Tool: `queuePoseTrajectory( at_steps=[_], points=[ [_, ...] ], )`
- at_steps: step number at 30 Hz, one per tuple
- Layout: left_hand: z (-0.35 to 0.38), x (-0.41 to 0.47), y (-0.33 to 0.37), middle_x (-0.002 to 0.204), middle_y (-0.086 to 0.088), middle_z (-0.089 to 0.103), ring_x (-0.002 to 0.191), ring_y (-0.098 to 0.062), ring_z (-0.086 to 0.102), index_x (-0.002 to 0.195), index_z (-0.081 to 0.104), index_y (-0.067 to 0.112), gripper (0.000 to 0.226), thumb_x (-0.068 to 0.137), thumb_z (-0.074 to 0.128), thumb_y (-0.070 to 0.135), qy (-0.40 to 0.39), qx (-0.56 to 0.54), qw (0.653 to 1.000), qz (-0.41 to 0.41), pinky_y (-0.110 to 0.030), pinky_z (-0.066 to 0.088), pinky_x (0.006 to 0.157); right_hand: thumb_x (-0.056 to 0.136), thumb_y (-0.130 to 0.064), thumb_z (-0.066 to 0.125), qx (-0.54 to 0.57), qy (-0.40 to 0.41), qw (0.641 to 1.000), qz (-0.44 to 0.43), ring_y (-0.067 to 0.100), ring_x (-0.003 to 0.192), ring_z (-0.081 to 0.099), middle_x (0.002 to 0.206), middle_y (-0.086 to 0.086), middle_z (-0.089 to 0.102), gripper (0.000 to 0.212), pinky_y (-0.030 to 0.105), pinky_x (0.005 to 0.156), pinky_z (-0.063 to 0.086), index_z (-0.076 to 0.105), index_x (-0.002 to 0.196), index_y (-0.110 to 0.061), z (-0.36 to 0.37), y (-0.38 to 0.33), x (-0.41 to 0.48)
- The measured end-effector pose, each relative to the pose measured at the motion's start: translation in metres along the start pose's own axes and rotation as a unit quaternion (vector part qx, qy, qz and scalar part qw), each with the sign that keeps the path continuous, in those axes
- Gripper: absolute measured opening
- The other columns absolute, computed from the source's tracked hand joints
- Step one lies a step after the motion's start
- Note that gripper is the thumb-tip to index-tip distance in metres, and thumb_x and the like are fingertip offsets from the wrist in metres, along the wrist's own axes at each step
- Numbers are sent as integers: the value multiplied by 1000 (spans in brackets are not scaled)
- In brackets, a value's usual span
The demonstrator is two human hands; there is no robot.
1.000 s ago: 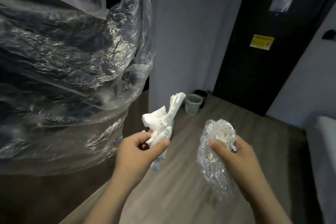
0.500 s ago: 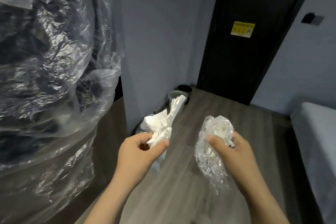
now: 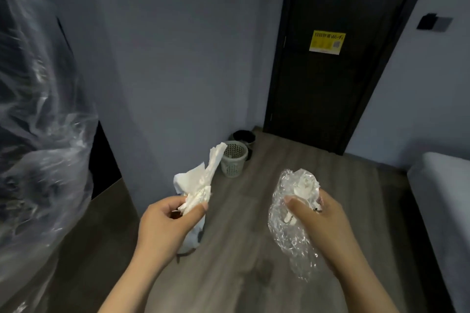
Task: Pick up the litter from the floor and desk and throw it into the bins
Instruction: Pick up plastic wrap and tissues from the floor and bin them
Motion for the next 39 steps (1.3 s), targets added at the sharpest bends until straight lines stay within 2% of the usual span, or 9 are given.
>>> queuePoseTrajectory(
  at_steps=[9, 14, 17, 22, 25, 31, 34, 37, 39],
  points=[
    [93, 150, -8, 50, -2, 50, 42, -3, 42, 63, 66, 3, 21, 78, 74, 14, -46, -27, 999, -3, -10, 32, 40, 82, -18, 71, -28, 19, 999, -1, 22, 72, 72, 79, 4, 74, 4, 39, 68, 57, 69, 86, -16, 7, 13, 158],
    [126, 253, -17, 52, -6, 55, 49, -8, 46, 64, 68, 16, 26, 62, 73, 42, -71, -31, 997, -24, -21, 36, 51, 82, -12, 72, -66, 31, 997, 9, 14, 65, 70, 74, 3, 73, 6, 18, 54, 52, 69, 87, -12, 17, 9, 259],
    [151, 307, -20, 52, -3, 56, 47, -6, 47, 65, 69, 15, 29, 59, 69, 44, -74, -30, 996, -28, -14, 35, 45, 83, -12, 71, -68, 44, 997, 8, 13, 62, 69, 72, 4, 73, 3, 17, 51, 50, 69, 84, -11, 22, 7, 315],
    [206, 377, -24, 54, -8, 58, 50, -9, 49, 64, 67, 9, 30, 63, 72, 39, -106, -31, 993, -37, -22, 38, 49, 84, -20, 69, -116, 26, 993, 25, 28, 70, 69, 73, 11, 71, 13, 45, 66, 55, 67, 78, -9, 26, 23, 393],
    [238, 421, -28, 53, -4, 53, 51, -10, 47, 66, 66, 5, 41, 59, 69, 45, -111, -11, 993, -39, -22, 34, 49, 85, -19, 68, -104, 23, 994, 35, 24, 69, 71, 74, 6, 73, 8, 49, 70, 57, 69, 79, -13, 18, 36, 448],
    [298, 509, -31, 46, 3, 43, 45, -10, 39, 50, 58, 17, 35, 59, 74, 47, -63, 15, 997, -42, -23, 30, 50, 85, -23, 68, -86, -9, 996, 40, 16, 70, 71, 77, 1, 74, 4, 45, 73, 59, 69, 85, -19, 5, 48, 577],
    [324, 550, -28, 49, -3, 47, 46, -16, 44, 58, 61, 8, 45, 59, 75, 50, -48, 35, 997, -57, -25, 32, 50, 85, -24, 69, -77, -22, 996, 37, 12, 72, 71, 81, -2, 74, 5, 42, 73, 59, 68, 89, -22, 0, 49, 640],
    [344, 587, -29, 55, -16, 57, 49, -34, 55, 61, 65, 6, 42, 63, 78, 46, -22, 45, 996, -71, -31, 40, 47, 86, -28, 68, -95, -48, 994, 37, 5, 67, 69, 77, -5, 73, 7, 27, 61, 54, 67, 89, -23, 4, 53, 696],
    [356, 607, -31, 59, -16, 60, 48, -25, 54, 64, 68, 8, 45, 59, 76, 52, -18, 65, 995, -68, -29, 42, 48, 86, -29, 67, -101, -66, 992, 41, 5, 70, 69, 80, -3, 73, 9, 22, 61, 51, 67, 92, -23, 10, 58, 728]
  ],
)
Point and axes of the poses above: each hand's wrist, its own x-axis towards the middle knuckle, its own z-axis out of the palm, y = z × x, the point moved 8 cm from there along x, towards the middle knuckle
